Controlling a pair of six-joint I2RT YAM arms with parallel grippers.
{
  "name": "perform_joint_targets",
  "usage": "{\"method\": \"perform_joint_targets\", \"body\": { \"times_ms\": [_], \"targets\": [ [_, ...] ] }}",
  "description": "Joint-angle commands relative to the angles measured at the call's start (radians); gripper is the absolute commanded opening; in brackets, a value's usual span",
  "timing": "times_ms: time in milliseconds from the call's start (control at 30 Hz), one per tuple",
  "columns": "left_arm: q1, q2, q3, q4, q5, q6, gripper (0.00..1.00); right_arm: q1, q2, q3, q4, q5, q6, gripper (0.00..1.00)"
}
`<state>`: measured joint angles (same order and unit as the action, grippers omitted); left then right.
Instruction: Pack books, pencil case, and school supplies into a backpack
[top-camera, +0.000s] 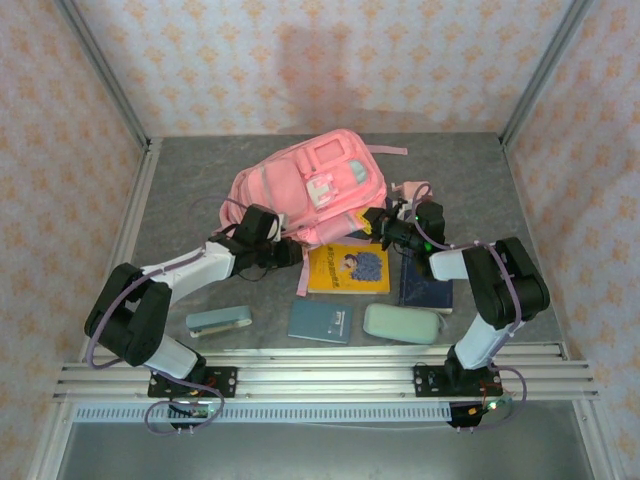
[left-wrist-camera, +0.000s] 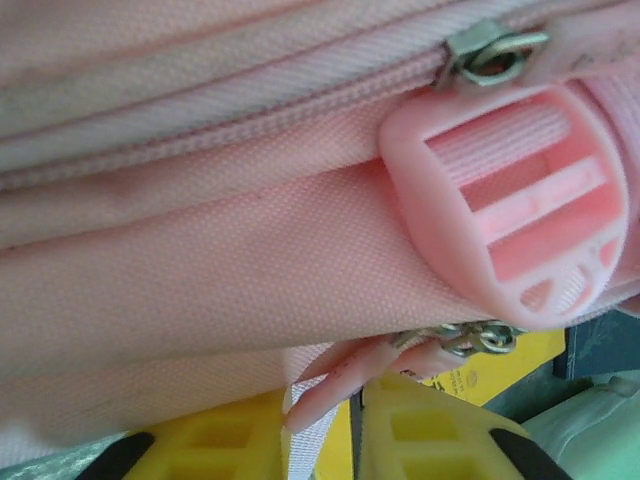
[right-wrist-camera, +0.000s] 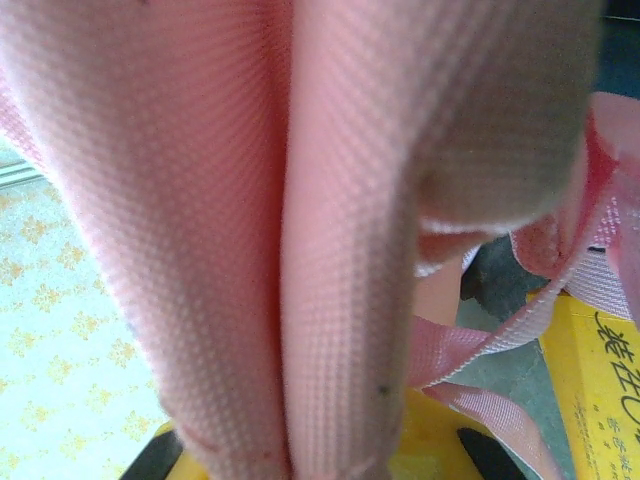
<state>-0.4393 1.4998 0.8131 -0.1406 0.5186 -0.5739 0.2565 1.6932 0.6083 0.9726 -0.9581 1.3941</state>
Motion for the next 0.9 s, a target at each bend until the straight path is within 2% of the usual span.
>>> {"method": "perform_joint_targets", "body": {
  "times_ms": [0,367,500,733,867],
  "targets": [
    [-0.009,-0.008,0.034,0.029,-0.032,0.020,0.18,0.003,-0.006,0.019,0.120,-0.026,0.005,0.00],
    [-0.009,-0.064,0.033,-0.037,-0.082,0.066,0.05,0.003,-0.034,0.027,0.005,-0.003,-0.073,0.00],
    [-0.007,-0.088,0.027,-0.074,-0.118,0.077,0.01,0.003,-0.086,0.055,-0.188,0.024,-0.190,0.00],
    [-0.004,-0.091,0.022,-0.126,-0.163,0.080,0.00,-0.007,-0.190,0.183,-0.686,0.155,-0.464,0.00],
    [0.001,-0.098,0.013,-0.146,-0.182,0.077,0.00,-0.028,-0.187,0.255,-0.830,0.205,-0.522,0.00]
  ]
}}
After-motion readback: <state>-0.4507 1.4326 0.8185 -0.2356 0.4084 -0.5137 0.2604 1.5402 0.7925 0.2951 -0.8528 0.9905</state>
